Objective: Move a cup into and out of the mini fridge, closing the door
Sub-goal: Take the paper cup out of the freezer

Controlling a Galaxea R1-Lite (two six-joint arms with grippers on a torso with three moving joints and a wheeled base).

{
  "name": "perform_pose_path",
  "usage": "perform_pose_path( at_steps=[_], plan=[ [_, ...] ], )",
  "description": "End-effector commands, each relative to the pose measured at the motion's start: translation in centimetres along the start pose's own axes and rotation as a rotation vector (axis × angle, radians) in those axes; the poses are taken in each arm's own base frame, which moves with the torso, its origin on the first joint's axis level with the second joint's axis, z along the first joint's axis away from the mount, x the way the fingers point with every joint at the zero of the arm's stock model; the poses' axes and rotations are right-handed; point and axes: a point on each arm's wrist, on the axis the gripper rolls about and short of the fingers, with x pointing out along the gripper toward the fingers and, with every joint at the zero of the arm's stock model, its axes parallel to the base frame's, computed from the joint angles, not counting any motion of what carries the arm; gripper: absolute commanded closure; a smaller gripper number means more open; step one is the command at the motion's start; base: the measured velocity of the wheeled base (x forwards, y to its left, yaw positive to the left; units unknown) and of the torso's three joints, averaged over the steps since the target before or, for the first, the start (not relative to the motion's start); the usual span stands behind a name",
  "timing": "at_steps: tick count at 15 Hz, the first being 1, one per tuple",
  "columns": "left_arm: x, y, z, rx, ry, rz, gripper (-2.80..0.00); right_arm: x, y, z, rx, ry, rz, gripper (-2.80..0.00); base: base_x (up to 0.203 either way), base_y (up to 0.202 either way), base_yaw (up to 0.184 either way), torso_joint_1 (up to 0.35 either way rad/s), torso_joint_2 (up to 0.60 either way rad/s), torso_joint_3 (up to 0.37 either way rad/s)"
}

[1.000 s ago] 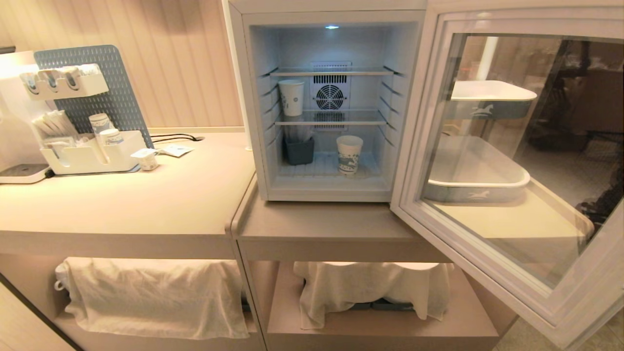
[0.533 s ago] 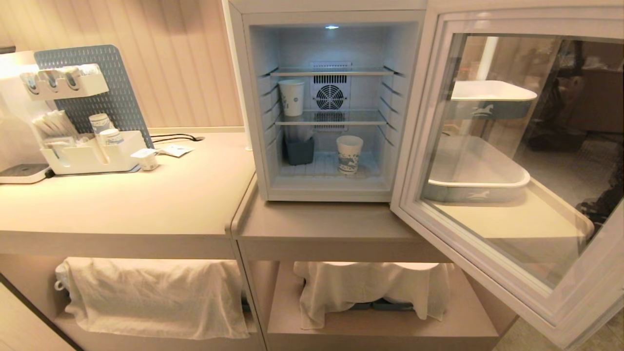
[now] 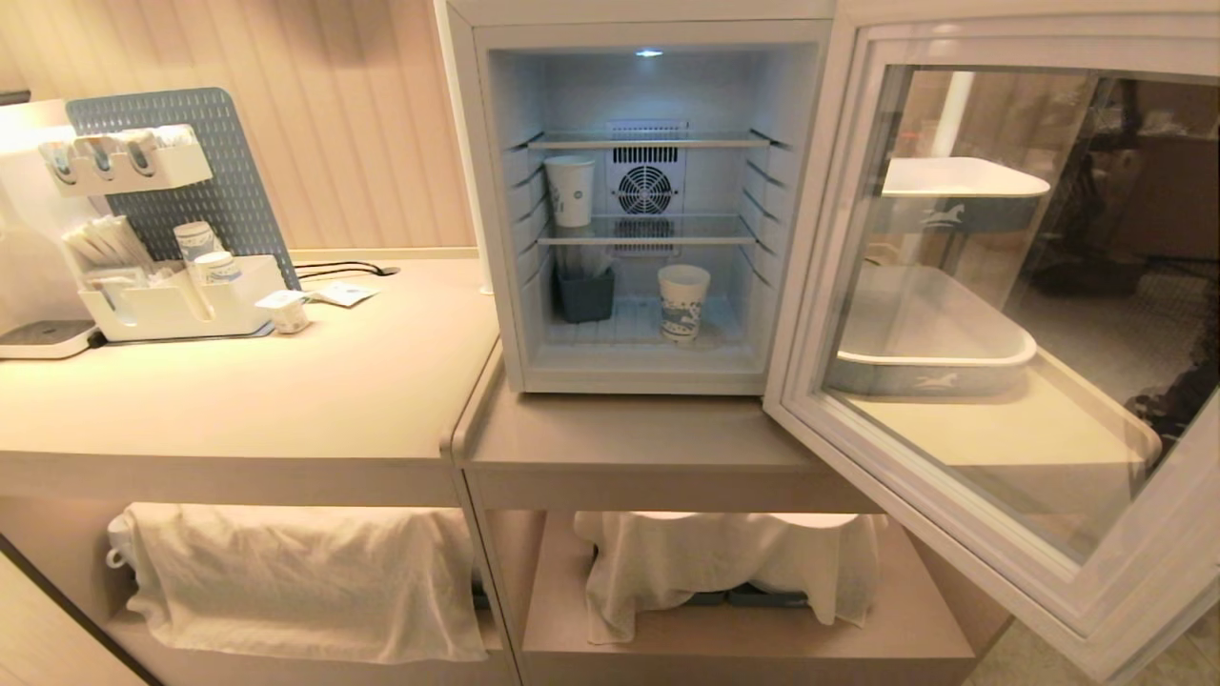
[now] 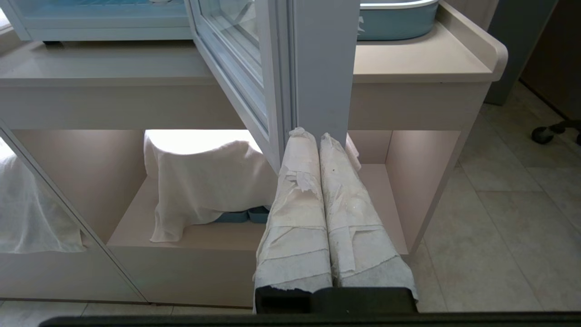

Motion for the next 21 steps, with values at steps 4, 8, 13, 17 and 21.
perform_pose_path(
  at_steps=[4,8,13,17,21],
  plan=[
    [0.01,0.00,-0.04,0.028,0.003,-0.002,0.00,0.01,0.00,-0.03,0.000,0.001,0.000,0.00,0.000,0.000,0.000,0.000,0.00,0.000],
    [-0.01,0.00,0.00,0.018,0.002,0.003,0.00,0.00,0.00,0.01,0.000,-0.001,0.000,0.00,0.000,0.000,0.000,0.000,0.00,0.000],
    [-0.01,0.00,0.01,0.017,0.002,0.002,0.00,0.00,0.00,0.01,0.000,-0.001,-0.001,0.00,0.000,0.000,0.000,0.000,0.00,0.000],
    [0.01,0.00,-0.02,0.017,0.002,0.003,0.00,0.00,0.00,0.01,0.000,-0.001,0.000,0.00,0.000,0.000,0.000,0.000,0.00,0.000],
    [-0.01,0.00,0.02,0.017,0.001,0.003,0.00,0.00,0.00,0.01,0.000,-0.001,0.000,0.00,0.000,0.000,0.000,0.000,0.00,0.000]
  ],
)
